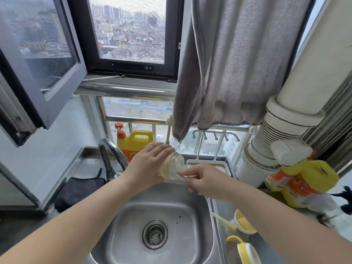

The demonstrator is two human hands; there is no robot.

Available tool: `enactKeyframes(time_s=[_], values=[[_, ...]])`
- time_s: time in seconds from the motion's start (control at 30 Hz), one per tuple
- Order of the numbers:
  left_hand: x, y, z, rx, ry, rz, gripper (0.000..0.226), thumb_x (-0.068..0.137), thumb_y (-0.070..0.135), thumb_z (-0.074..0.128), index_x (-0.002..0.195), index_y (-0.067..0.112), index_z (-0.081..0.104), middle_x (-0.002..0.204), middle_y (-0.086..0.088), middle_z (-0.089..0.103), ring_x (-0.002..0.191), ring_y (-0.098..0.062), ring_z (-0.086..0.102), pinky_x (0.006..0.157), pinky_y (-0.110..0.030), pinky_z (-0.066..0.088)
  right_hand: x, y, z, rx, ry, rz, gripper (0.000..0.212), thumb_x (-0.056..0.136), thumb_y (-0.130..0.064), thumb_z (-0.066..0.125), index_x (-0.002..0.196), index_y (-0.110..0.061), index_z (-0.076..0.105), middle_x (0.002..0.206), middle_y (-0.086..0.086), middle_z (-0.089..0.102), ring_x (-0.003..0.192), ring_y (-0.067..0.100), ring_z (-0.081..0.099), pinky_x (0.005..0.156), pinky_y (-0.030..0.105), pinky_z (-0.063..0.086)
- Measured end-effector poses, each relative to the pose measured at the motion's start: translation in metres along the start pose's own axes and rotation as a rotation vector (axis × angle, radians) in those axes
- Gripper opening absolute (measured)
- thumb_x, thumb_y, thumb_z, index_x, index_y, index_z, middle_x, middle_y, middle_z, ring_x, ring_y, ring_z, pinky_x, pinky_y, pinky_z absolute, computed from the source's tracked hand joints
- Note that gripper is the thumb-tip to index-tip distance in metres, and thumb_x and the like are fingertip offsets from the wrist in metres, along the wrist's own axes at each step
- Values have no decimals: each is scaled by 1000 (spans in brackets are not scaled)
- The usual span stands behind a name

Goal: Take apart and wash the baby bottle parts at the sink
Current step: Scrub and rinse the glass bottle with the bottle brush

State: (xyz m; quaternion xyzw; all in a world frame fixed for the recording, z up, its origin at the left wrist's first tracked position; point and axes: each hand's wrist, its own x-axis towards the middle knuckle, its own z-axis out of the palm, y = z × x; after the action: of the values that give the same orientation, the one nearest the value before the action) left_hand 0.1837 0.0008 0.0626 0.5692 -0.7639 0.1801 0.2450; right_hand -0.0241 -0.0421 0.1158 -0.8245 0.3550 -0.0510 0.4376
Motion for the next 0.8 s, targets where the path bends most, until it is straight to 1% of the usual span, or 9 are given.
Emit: enactKeyframes(time_s=[0.07,0.13,0.2,0.3,0.43,0.57,0.63,0.7,0.8], values=[[-1,2,-1,-7,-15,-29,88,41,32,94,119,8,61,116,-6,66,109,-27,59,91,-41,50,2,-3,-2,-438,89,-66,38,95,-14,50,125,-36,59,80,-9,56,68,5,54,58,9,39],[-1,5,-3,-23,-24,-77,88,42,31,95,119,7,62,115,-8,67,106,-31,62,86,-41,52,0,-8,-3,-795,174,-111,61,89,-5,45,135,-45,42,94,0,56,85,23,59,65,28,43],[1,9,-5,-57,-23,-111,88,44,32,94,121,6,60,115,-9,66,106,-33,62,84,-42,53,-1,-13,-5,-958,254,-151,74,85,1,41,143,-43,28,103,6,54,91,31,60,66,32,39],[5,11,-9,-53,-13,-103,88,44,30,94,122,6,60,117,-9,65,107,-33,61,84,-45,53,0,-18,-2,-1091,293,-157,62,86,1,44,141,-27,36,110,7,54,94,30,62,62,30,35],[5,9,-7,43,18,-5,86,42,25,93,120,7,61,116,-9,66,109,-31,60,94,-44,47,5,-18,4,-785,128,-64,39,88,-4,44,118,-25,58,100,4,62,87,26,60,55,27,40],[6,7,-8,26,115,17,76,59,32,85,124,9,53,120,-11,63,116,-27,48,100,-45,43,5,-18,-4,177,-38,89,28,98,-17,48,119,-26,63,66,-6,54,53,9,43,45,17,33],[6,4,-10,39,125,63,73,63,35,81,125,11,50,121,-11,63,117,-27,49,105,-43,37,2,-18,-7,443,-99,130,28,99,-13,46,120,-23,62,62,-4,50,48,8,34,41,16,25],[3,2,-10,65,84,85,80,57,34,87,125,11,51,122,-9,63,115,-29,54,104,-41,38,-2,-16,-4,303,-88,107,26,98,-17,49,119,-26,63,62,-6,53,50,8,39,43,16,30],[-3,3,-10,65,34,9,89,44,31,94,122,8,58,119,-9,65,110,-31,59,95,-42,47,-7,-20,-5,-418,52,-12,29,95,-17,52,116,-33,63,72,-10,55,68,13,55,57,17,40]])
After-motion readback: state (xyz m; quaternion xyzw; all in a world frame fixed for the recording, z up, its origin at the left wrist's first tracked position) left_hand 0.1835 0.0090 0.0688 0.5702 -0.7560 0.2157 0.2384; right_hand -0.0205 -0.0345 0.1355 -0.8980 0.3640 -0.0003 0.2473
